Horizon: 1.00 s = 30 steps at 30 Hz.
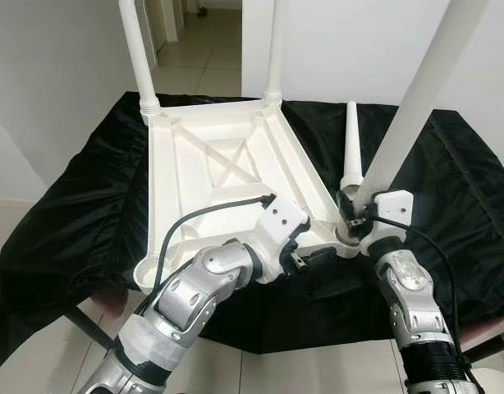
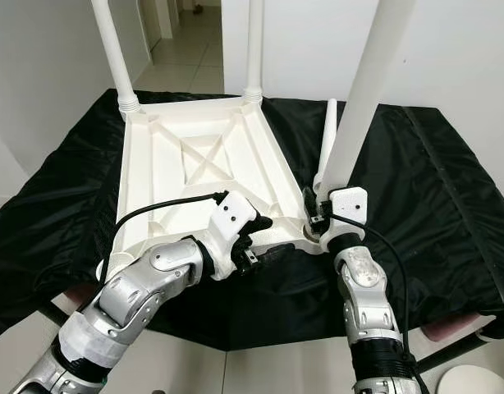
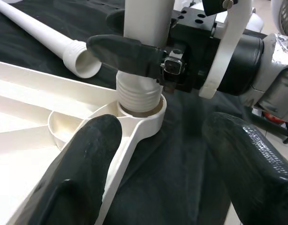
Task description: Building children table
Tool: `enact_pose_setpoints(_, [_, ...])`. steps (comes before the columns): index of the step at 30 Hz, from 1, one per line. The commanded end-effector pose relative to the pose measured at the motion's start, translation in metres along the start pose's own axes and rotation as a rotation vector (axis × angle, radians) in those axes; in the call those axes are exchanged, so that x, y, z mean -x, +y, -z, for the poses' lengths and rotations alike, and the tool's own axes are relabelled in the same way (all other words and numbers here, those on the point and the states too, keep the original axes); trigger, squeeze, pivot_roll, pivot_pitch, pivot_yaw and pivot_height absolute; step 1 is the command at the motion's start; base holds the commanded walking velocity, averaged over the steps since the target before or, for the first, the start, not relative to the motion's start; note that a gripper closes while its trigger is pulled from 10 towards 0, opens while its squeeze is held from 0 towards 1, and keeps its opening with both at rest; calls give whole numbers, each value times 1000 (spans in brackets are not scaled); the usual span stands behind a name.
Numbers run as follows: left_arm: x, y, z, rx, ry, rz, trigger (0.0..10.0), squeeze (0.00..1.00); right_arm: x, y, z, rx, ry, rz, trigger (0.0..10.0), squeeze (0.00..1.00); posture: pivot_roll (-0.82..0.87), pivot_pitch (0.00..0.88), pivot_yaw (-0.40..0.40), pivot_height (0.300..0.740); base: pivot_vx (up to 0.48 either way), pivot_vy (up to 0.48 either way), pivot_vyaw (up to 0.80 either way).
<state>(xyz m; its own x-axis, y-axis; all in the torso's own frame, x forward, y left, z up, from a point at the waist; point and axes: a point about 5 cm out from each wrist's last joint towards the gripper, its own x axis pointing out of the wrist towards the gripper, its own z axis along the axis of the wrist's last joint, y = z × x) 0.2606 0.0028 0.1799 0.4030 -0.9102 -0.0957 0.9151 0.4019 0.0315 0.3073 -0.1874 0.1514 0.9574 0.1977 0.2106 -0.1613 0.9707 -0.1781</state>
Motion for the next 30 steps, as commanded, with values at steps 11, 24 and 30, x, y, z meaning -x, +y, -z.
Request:
enact_pose_setpoints(11, [5, -3, -2, -3, 14, 21, 10000, 0, 15, 12, 22, -62, 103, -195, 10000, 0, 1, 44, 27, 740, 0, 0, 0])
enact_pose_setpoints(24, [5, -3, -5, -11, 10, 29, 10000, 0, 13, 11, 32, -128, 185, -187, 10000, 0, 5, 40, 28, 740, 0, 0, 0])
enact_pose_setpoints(30, [5, -3, -7, -17, 8, 31, 10000, 0, 7, 11, 36, -150, 255, -187, 10000, 0, 7, 35, 28, 740, 0, 0, 0])
